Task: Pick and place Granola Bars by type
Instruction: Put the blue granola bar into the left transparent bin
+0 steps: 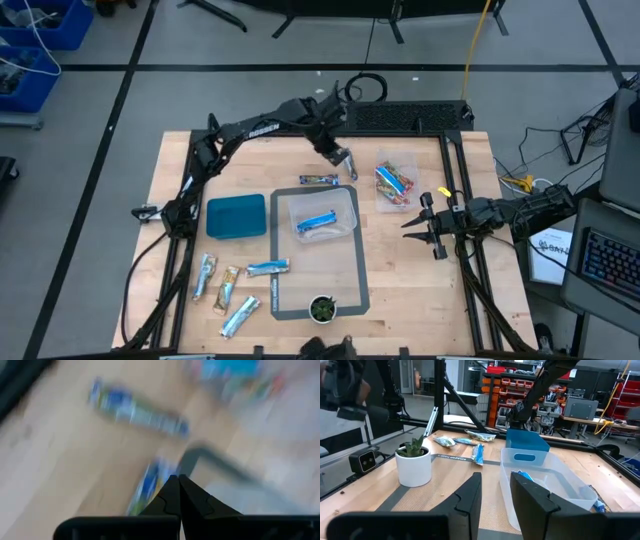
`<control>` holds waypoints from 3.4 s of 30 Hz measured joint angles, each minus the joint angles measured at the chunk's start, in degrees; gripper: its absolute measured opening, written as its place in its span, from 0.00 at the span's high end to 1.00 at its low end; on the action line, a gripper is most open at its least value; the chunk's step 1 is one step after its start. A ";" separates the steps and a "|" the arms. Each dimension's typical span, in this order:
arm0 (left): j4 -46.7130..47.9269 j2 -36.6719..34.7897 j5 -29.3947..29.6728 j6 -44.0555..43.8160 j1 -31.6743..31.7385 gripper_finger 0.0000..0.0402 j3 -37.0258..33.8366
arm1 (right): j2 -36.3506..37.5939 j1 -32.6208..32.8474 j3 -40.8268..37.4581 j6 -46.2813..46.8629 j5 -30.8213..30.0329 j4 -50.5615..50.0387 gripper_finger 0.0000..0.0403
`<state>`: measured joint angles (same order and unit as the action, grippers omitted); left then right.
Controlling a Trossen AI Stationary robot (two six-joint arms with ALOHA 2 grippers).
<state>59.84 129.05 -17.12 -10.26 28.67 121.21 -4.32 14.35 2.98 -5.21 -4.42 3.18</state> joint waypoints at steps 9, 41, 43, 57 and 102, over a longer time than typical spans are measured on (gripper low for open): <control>17.21 0.20 16.56 5.45 -2.93 1.00 -2.66 | 0.00 0.01 0.01 0.00 -0.01 -0.03 0.76; 3.74 -0.11 9.99 17.34 0.75 0.95 -4.42 | 0.00 0.00 0.00 0.00 -0.01 -0.01 0.76; 0.68 -0.32 6.16 17.17 1.03 0.98 -4.75 | 0.00 0.00 -0.02 0.01 -0.01 -0.02 0.77; -51.95 -29.77 4.30 13.07 -4.00 0.99 -44.24 | 0.02 0.00 0.00 0.00 0.01 -0.01 0.77; -71.29 -31.08 21.76 18.82 -3.73 0.57 -79.46 | 0.00 0.00 -0.02 0.02 0.01 -0.04 0.76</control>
<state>-11.45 97.98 4.64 8.57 24.94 41.76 -4.32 14.35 2.96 -5.19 -4.40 3.14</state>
